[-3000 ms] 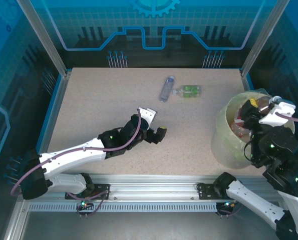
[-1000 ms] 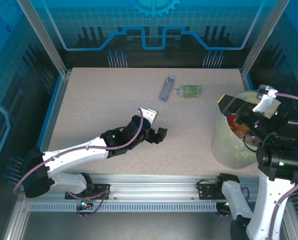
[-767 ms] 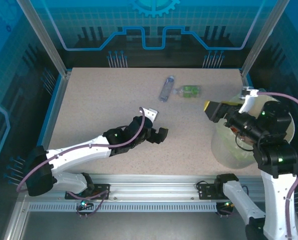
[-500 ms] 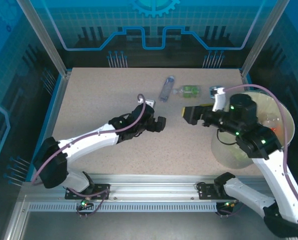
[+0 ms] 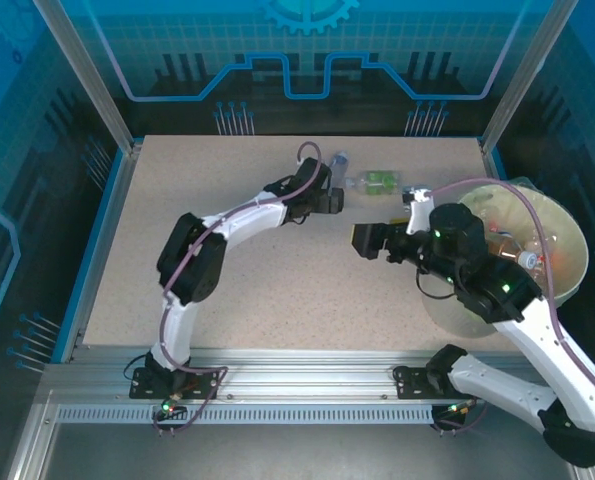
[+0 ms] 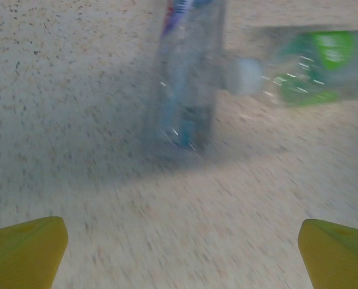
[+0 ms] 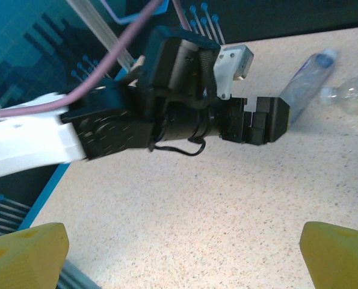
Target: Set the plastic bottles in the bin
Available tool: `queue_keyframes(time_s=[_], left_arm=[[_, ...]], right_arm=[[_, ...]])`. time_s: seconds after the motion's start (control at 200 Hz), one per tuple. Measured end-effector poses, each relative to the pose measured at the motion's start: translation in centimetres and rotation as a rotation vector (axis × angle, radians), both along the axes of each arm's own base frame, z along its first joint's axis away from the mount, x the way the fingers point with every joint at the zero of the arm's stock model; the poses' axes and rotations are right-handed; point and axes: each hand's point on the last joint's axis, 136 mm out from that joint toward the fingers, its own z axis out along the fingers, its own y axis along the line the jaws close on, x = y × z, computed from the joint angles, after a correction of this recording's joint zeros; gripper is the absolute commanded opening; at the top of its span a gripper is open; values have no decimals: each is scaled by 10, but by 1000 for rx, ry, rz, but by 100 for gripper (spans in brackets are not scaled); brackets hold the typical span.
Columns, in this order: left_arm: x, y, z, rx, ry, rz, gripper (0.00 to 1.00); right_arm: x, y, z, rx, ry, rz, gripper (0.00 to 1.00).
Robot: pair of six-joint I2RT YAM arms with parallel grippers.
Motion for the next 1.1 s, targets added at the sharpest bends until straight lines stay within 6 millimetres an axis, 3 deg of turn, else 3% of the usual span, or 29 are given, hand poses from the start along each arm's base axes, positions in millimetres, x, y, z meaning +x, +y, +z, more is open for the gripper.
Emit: queue_keyframes(time_s=[0.1,0.245,0.695,0.79,1.101], left_arm=[[26,12,-27,21,48,-7,99],[40,24,-51,2,104,-51,99],[74,-26,-30,-141,64,-203,99],[83,-31,-34,-140,59,-208,98],[80,-27,-69,-102,141,-186,74]], right_arm=[[-6,-15,6,19,-40,-48,100],[-7,-29,12,22,-74,-106,100],[-1,-30,-4,-31,-29,-128,100],[-3,-33,-2,-30,-37,-138,100],[-4,-42,8,-40,-63,-169,100]])
